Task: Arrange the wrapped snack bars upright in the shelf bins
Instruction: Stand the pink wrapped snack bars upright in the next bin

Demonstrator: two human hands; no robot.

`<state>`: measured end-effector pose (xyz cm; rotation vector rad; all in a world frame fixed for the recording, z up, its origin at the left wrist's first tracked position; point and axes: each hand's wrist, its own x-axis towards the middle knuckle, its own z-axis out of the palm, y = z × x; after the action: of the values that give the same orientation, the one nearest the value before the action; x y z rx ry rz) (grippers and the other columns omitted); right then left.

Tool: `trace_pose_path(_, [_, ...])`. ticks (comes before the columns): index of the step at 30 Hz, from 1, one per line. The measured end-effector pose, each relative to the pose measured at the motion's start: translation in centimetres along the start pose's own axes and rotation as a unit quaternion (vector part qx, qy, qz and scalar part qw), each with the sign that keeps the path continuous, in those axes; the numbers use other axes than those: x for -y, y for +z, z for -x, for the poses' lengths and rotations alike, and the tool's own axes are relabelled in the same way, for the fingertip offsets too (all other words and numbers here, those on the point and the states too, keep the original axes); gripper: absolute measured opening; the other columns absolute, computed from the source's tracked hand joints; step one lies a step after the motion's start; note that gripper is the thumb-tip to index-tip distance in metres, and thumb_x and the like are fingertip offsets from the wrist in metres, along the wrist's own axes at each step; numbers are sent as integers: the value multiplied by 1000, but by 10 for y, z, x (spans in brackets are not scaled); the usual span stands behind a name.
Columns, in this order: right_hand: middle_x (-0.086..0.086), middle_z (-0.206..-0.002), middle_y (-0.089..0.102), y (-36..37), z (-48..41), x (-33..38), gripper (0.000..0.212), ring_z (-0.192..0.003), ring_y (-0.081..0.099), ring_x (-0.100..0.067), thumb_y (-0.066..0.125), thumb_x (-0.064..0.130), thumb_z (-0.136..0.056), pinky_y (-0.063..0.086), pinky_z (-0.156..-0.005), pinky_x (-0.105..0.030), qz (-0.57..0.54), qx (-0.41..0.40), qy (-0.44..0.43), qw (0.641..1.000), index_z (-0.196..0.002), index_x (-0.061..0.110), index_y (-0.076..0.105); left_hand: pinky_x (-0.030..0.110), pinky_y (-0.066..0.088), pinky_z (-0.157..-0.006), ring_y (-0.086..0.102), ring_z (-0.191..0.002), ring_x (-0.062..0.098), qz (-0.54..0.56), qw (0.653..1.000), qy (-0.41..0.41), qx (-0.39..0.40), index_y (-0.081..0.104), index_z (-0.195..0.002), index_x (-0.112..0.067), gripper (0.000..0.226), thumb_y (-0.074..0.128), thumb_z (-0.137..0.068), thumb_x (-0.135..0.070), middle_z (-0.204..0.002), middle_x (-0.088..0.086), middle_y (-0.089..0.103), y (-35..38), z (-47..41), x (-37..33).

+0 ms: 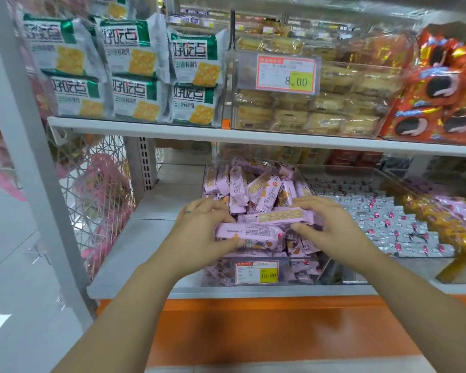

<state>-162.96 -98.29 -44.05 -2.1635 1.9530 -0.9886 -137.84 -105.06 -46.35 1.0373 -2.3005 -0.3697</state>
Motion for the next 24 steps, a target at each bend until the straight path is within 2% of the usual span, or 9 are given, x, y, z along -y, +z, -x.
trace_pose_path(2, [19, -117, 56, -5, 10, -5, 32, -118, 46, -8, 68, 22, -84, 32, -97, -24, -64, -29, 51, 996, -116, 25, 63, 35, 33, -100, 43, -113, 10, 20, 999, 10, -29, 67, -100, -27, 63, 46, -61, -72, -105, -19, 51, 1, -1, -1])
trace_pose_path(6, [8, -120, 62, -10, 27, -22, 34, -116, 54, -14, 67, 23, -85, 43, -100, -38, -140, -57, 118, 981, -118, 24, 61, 28, 31, -93, 47, -107, 13, -12, 999, 27, -36, 66, -107, -28, 60, 48, -67, -69, -104, -14, 57, 10, -4, -13])
trace_pose_path(9, [4, -105, 67, -17, 36, -29, 27, -98, 62, -14, 66, 14, -85, 54, -79, -26, -195, -111, 134, 965, -111, 22, 63, 24, 25, -87, 47, -101, 13, -49, 997, 40, -47, 66, -106, -30, 56, 46, -70, -68, -100, -14, 58, 17, -9, -19])
trace_pose_path(10, [3, -100, 68, -19, 38, -31, 25, -93, 63, -15, 66, 12, -86, 54, -70, -19, -217, -130, 137, 958, -108, 22, 63, 25, 25, -86, 48, -98, 14, -61, 996, 41, -55, 67, -105, -30, 54, 47, -70, -67, -97, -14, 57, 20, -11, -21])
trace_pose_path(12, [3, -94, 69, -23, 38, -34, 20, -87, 64, -16, 64, 11, -87, 51, -65, -13, -236, -153, 146, 948, -105, 19, 64, 26, 26, -86, 50, -96, 17, -76, 994, 29, -72, 67, -104, -27, 48, 51, -72, -60, -94, -12, 57, 24, -15, -26])
trace_pose_path(17, [3, -97, 67, -19, 30, -35, 24, -81, 62, -1, 64, 13, -87, 50, -66, -13, -255, -151, 161, 942, -111, 16, 62, 27, 22, -92, 52, -100, 15, -87, 993, 11, -79, 66, -105, -31, 45, 53, -74, -61, -100, -11, 61, 33, -26, -35])
trace_pose_path(20, [3, -99, 67, -10, 20, -32, 29, -84, 62, -7, 65, 21, -86, 49, -66, -15, -249, -127, 169, 945, -115, 20, 60, 26, 19, -92, 52, -105, 13, -105, 992, 12, -71, 65, -108, -32, 39, 61, -79, -58, -105, -12, 62, 35, -28, -36])
trace_pose_path(22, [-3, -90, 67, -6, 12, -27, 26, -77, 62, -16, 65, 25, -87, 51, -64, -18, -235, -116, 165, 951, -112, 25, 59, 26, 21, -91, 52, -106, 11, -91, 994, 8, -65, 65, -107, -32, 40, 61, -78, -59, -106, -14, 62, 35, -28, -34])
trace_pose_path(24, [4, -67, 60, -4, 6, -24, 23, -56, 54, -8, 64, 25, -87, 45, -53, -15, -233, -117, 155, 953, -110, 26, 59, 27, 29, -93, 55, -102, 9, -53, 997, 6, -57, 66, -103, -30, 49, 55, -73, -67, -103, -16, 62, 31, -27, -32])
